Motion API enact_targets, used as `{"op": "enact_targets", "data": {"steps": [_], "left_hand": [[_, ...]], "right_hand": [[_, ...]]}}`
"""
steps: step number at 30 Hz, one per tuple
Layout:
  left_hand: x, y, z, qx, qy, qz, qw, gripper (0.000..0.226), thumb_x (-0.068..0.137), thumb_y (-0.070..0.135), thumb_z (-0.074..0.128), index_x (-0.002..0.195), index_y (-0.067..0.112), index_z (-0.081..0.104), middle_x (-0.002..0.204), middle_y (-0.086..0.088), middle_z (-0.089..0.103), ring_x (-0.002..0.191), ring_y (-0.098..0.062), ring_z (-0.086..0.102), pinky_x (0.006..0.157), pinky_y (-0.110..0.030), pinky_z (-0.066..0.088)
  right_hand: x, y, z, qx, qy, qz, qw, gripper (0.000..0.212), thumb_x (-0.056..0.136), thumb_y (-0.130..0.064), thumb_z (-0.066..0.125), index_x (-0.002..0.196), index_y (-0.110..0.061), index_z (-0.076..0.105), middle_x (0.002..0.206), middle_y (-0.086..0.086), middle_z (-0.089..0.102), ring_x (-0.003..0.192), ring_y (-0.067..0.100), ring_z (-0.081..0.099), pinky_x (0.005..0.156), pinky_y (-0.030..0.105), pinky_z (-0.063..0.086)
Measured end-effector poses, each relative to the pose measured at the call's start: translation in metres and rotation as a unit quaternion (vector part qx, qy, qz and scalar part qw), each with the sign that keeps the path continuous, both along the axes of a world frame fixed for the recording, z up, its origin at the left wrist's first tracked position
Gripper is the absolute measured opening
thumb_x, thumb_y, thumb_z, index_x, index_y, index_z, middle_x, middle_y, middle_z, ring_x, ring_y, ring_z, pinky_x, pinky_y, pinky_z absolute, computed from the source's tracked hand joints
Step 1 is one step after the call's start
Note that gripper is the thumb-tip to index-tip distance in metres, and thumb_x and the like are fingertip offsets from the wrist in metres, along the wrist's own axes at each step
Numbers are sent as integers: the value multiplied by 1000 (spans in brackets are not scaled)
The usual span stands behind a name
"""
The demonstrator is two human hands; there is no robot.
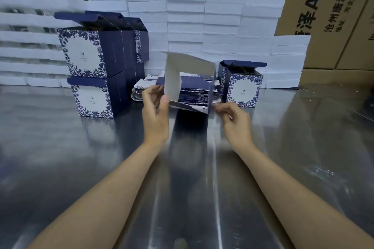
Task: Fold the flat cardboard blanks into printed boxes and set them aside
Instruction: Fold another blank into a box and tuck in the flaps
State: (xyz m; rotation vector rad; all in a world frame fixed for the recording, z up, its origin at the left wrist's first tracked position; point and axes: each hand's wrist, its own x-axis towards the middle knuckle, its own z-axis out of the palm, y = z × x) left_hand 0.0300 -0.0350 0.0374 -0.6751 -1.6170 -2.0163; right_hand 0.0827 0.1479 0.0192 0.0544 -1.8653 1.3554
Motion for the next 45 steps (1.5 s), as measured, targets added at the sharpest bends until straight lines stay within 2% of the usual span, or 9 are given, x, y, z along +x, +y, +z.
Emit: {"op": "enact_targets", "data": {"steps": [5,9,12,15,22,26,31,34,45], "left_hand": [[-1,1,3,-47,40,31,998,29,95,49,28,105,38,54,86,22,64,80,-20,59,79,-54,52],[-6,2,-1,-90,49,51,993,35,98,46,27,97,22,53,86,-17,65,79,-40,66,71,-57,54],[-5,3,-1,-110,42,60,991,23,98,36,35,102,19,50,84,-2,70,75,-32,69,68,-42,56],[-1,6,1,-74,56,55,994,27,97,25,44,123,26,42,102,31,64,76,-11,69,67,-22,55],[-8,0,5,-25,36,140,989,43,102,10,44,144,13,41,123,-10,43,104,-20,49,90,-28,43],[-11,-3,3,-55,15,142,988,45,96,22,59,138,9,50,139,-5,39,118,-6,44,96,-13,36],[-17,-6,4,-82,-63,40,994,61,90,36,66,142,10,48,146,1,48,134,-10,43,113,-27,33],[-20,-9,5,-85,-76,-34,993,60,88,36,69,141,15,51,129,9,63,118,-4,57,101,-19,44],[-14,4,0,-180,-70,-121,974,44,99,19,52,143,13,47,132,18,56,116,14,51,98,-9,37]], "right_hand": [[9,-7,16,-170,33,84,981,19,101,-31,43,113,-26,57,116,-1,63,107,15,61,85,37,57],[13,-6,31,-231,30,138,963,55,81,-61,56,130,-38,46,141,7,50,116,16,56,82,37,54],[14,-8,36,-205,7,117,972,89,59,-79,67,135,-43,37,147,-5,44,135,18,43,111,48,36],[14,-10,39,-204,5,119,972,91,66,-59,71,144,-30,35,145,-8,46,136,15,42,117,48,28],[18,-8,47,-320,66,75,942,20,91,-20,57,108,-12,58,95,1,62,84,12,60,70,31,55],[20,-10,46,-261,84,14,961,31,99,-8,51,127,-22,53,113,2,60,96,9,63,68,27,57],[19,-9,38,-62,39,-88,993,41,102,-15,47,141,-5,44,149,2,41,130,-3,37,105,7,31],[18,-9,33,6,-43,-81,996,56,102,-31,44,151,-11,26,159,-4,22,144,2,18,120,24,14],[16,-4,35,-51,-208,-43,976,63,100,-49,32,154,-34,4,158,-14,22,144,12,23,97,21,18]]}}
